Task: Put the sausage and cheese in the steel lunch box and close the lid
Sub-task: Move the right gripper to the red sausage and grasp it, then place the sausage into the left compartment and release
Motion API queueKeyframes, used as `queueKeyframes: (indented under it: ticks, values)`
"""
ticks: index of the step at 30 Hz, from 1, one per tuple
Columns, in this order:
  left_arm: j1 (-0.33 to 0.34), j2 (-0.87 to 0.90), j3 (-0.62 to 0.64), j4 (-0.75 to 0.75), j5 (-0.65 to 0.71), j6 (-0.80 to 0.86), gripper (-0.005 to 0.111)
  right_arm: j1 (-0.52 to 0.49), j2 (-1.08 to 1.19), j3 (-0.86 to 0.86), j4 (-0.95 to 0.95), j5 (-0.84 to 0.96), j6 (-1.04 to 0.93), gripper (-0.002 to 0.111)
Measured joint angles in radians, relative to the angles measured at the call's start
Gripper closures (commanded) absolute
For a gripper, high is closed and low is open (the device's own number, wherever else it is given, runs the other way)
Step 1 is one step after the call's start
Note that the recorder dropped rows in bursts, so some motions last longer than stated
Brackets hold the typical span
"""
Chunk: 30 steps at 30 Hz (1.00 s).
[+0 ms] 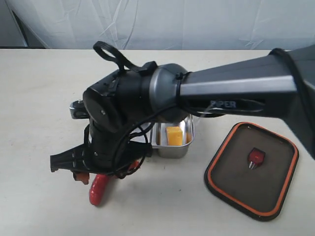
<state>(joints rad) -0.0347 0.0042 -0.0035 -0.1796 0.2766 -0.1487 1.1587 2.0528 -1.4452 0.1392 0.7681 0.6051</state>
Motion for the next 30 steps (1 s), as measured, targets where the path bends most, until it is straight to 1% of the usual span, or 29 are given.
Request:
queueKeyframes:
  ticks: [3,11,13,14,15,16,17,24,28,30]
  values:
    - [0.000,0.000,0.000,0.000,0.000,0.000,0.107,0.001,0.034,-0.001,0.010,0.006,0.000,0.053]
    - [0.000,0.000,0.000,0.000,0.000,0.000,0.107,0.001,0.098,-0.001,0.043,-0.058,0.003,0.054]
    - [0.000,0.000,0.000,0.000,0.000,0.000,0.107,0.001,0.104,-0.007,0.045,-0.052,0.003,0.068]
    - [0.000,0.000,0.000,0.000,0.000,0.000,0.107,0.001,0.104,-0.007,0.045,-0.047,0.000,0.077]
    - [0.000,0.000,0.000,0.000,0.000,0.000,0.107,0.001,0.105,-0.009,0.045,-0.040,-0.002,0.091]
    - [0.000,0.000,0.000,0.000,0.000,0.000,0.107,0.001,0.106,-0.009,0.043,-0.033,-0.010,0.101]
    - [0.000,0.000,0.000,0.000,0.000,0.000,0.107,0.001,0.106,-0.009,0.042,-0.033,-0.019,0.108]
    - [0.000,0.000,0.000,0.000,0.000,0.000,0.107,0.001,0.091,-0.009,0.055,0.021,-0.139,0.108]
    - [-0.002,0.000,0.000,0.000,0.000,0.000,0.107,0.011,0.012,-0.006,0.062,0.048,-0.194,0.108]
    - [-0.002,0.000,0.000,0.000,0.000,0.000,0.107,0.017,-0.047,-0.006,0.027,0.030,-0.207,0.108]
